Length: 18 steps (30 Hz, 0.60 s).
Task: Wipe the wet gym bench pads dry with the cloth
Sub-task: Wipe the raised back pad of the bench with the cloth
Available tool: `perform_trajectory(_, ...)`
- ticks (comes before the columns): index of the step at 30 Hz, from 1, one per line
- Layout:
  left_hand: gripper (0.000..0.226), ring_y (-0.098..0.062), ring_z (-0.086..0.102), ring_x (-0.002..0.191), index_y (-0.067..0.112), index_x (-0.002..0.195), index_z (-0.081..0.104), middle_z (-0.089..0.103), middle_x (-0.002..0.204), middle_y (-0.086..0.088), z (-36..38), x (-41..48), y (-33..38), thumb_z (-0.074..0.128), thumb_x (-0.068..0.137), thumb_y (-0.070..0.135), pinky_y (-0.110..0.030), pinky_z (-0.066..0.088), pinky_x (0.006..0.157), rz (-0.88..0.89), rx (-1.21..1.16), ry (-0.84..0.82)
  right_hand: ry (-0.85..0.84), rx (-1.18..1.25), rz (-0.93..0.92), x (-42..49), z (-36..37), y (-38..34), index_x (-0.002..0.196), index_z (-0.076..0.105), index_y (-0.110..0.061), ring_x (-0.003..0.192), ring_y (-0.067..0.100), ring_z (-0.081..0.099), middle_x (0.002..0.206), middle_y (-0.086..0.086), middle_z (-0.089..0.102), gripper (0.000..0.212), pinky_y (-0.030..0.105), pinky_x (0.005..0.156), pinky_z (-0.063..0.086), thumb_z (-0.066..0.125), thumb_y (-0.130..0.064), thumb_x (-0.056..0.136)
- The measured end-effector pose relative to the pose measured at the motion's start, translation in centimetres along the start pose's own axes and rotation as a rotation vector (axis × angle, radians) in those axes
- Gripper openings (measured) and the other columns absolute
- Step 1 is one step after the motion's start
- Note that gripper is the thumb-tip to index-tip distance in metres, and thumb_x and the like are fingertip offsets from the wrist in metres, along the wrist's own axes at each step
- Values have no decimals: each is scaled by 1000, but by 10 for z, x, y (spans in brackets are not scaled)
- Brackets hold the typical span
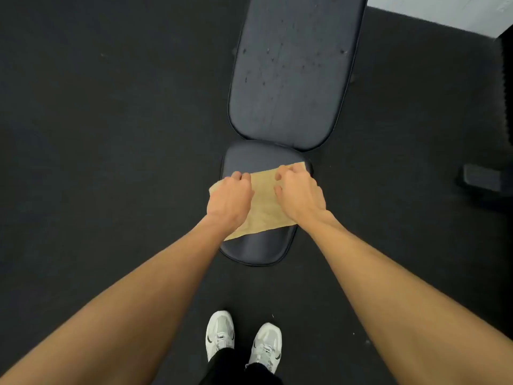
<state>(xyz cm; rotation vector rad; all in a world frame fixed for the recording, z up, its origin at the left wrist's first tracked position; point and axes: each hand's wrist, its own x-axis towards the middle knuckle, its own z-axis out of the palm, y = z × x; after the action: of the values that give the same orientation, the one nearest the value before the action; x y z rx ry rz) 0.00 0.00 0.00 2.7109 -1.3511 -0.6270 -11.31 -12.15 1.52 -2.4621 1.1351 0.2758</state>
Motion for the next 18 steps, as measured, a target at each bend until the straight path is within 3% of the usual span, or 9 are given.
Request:
perform_trajectory(5,18,-28,53,121,8,125,57,55,125,-7,30,4,-5,55,107,4,-37,39,69,-50,3,59,4,-74,-10,6,32,8,134,62,-16,119,29,52,132,4,54,26,42,77,47,59,-15,109)
perform_trajectory(8,15,-28,54,112,9,117,60,56,117,-5,34,9,-12,56,105,2,-37,41,67,-38,-49,106,45,-61,-9,7,36,10,128,62,-16,121,29,50,130,4,54,21,45,89,53,60,-17,108)
perform_trajectory(11,11,-26,53,107,11,113,64,56,113,-2,29,13,-17,55,107,7,-42,47,67,-10,-141,61,-12,-70,-28,7,34,8,121,64,-19,123,30,49,127,1,53,16,44,96,49,59,-15,105)
perform_trajectory(15,9,-25,55,108,15,105,67,59,105,0,4,14,-22,58,106,17,-41,52,87,-5,-493,38,-44,180,55,1,8,4,103,62,-23,122,24,51,128,-4,57,7,46,103,45,56,-27,103)
perform_trajectory(18,3,-17,59,106,20,100,65,64,100,9,-32,13,-13,63,103,20,-32,46,90,-35,-709,39,-50,533,173,-4,-28,-3,90,61,-29,112,19,62,121,-16,69,9,49,105,51,57,-36,94)
